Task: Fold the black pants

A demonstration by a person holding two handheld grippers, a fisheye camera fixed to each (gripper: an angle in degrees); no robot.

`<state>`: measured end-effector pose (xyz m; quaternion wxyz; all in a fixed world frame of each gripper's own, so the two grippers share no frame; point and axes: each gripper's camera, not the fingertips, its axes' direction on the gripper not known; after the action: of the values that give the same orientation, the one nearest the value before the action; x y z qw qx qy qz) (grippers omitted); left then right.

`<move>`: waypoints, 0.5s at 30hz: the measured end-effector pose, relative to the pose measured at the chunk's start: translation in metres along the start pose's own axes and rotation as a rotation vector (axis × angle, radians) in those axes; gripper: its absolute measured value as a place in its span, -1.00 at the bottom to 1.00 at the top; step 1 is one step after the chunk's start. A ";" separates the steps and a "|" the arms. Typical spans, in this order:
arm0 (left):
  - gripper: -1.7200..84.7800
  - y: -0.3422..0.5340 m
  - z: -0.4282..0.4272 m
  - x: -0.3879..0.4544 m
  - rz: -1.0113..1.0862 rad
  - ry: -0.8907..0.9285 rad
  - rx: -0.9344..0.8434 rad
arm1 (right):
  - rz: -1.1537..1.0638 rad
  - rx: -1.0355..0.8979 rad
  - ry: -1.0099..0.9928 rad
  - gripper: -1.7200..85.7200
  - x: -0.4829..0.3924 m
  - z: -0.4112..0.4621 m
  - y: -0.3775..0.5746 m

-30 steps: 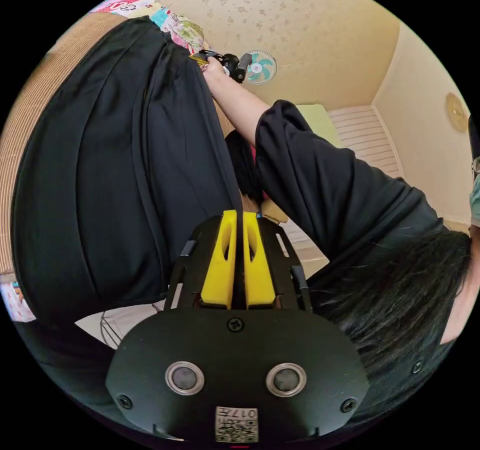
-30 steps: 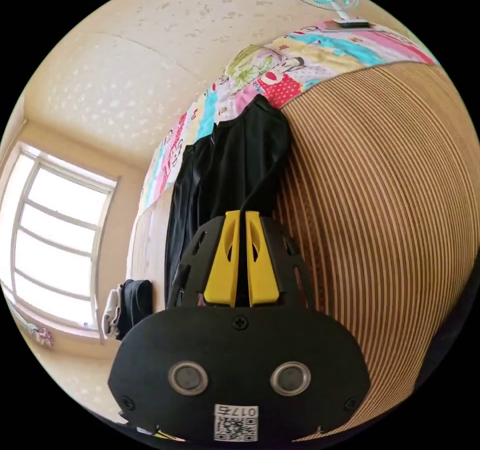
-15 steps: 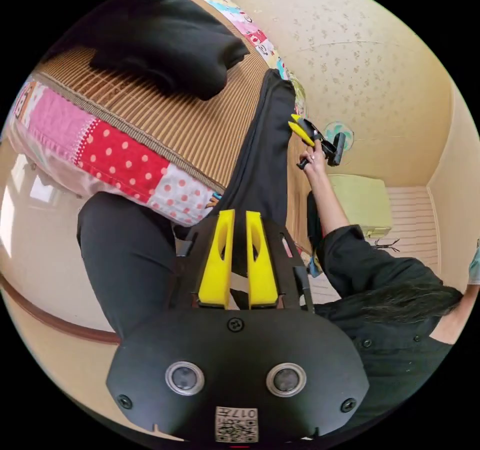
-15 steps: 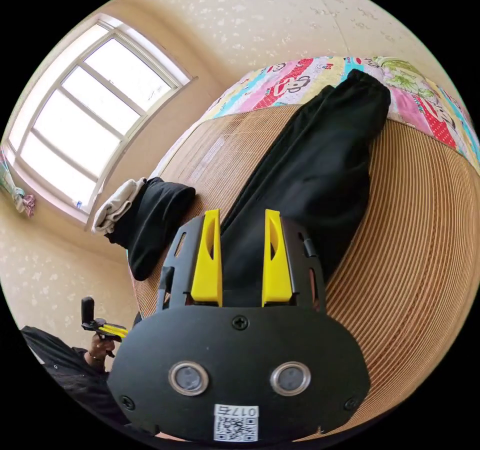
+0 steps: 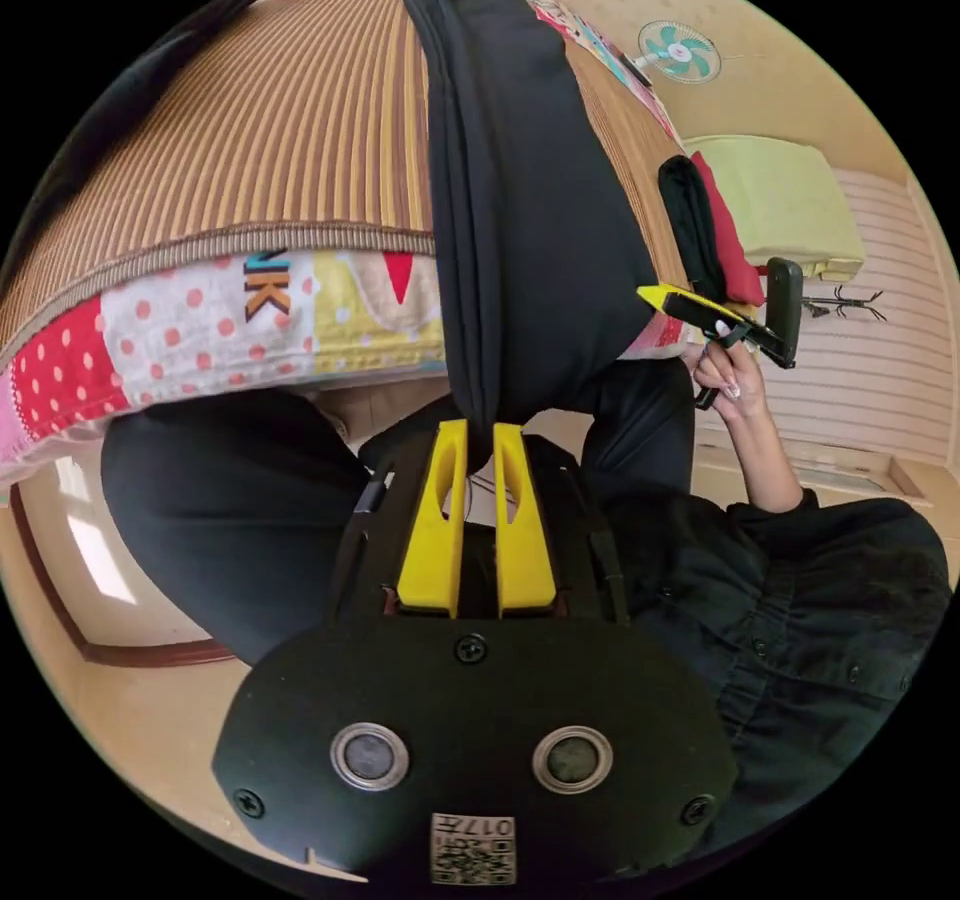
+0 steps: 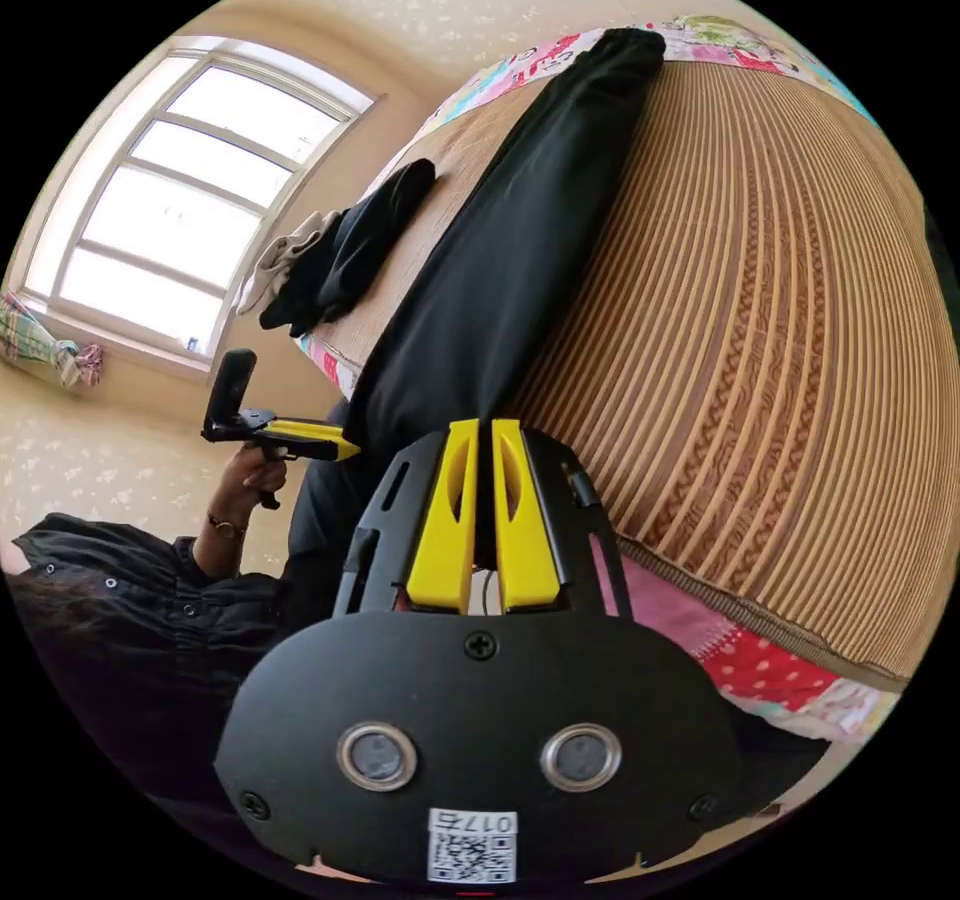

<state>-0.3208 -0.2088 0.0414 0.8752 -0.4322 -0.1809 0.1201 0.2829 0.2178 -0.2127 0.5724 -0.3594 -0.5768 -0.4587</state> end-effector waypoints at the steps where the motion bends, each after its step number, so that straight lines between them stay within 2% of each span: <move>1: -0.84 0.004 0.007 0.003 -0.007 -0.001 -0.018 | -0.023 -0.048 0.027 -0.87 -0.003 -0.005 0.011; 4: -0.81 0.024 0.021 0.011 -0.078 -0.022 0.009 | -0.050 -0.174 0.121 -0.85 -0.006 -0.011 0.031; 6: -0.79 0.033 0.005 0.019 -0.093 -0.003 0.161 | -0.039 -0.143 0.211 -0.81 -0.007 -0.020 0.032; 8: -0.77 0.028 -0.006 0.027 -0.061 0.011 0.236 | -0.038 -0.077 0.266 -0.76 -0.010 -0.032 0.015; 12: -0.77 0.003 -0.014 0.054 0.057 -0.032 0.318 | -0.128 0.044 0.236 -0.71 -0.036 -0.040 -0.081; 15: -0.77 -0.011 -0.008 0.072 0.115 -0.063 0.318 | -0.176 0.114 0.284 -0.71 -0.059 -0.028 -0.168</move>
<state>-0.2520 -0.1949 0.0614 0.9182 -0.2939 -0.1616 0.2106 0.1391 0.1439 -0.2933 0.6253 -0.2060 -0.5443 -0.5198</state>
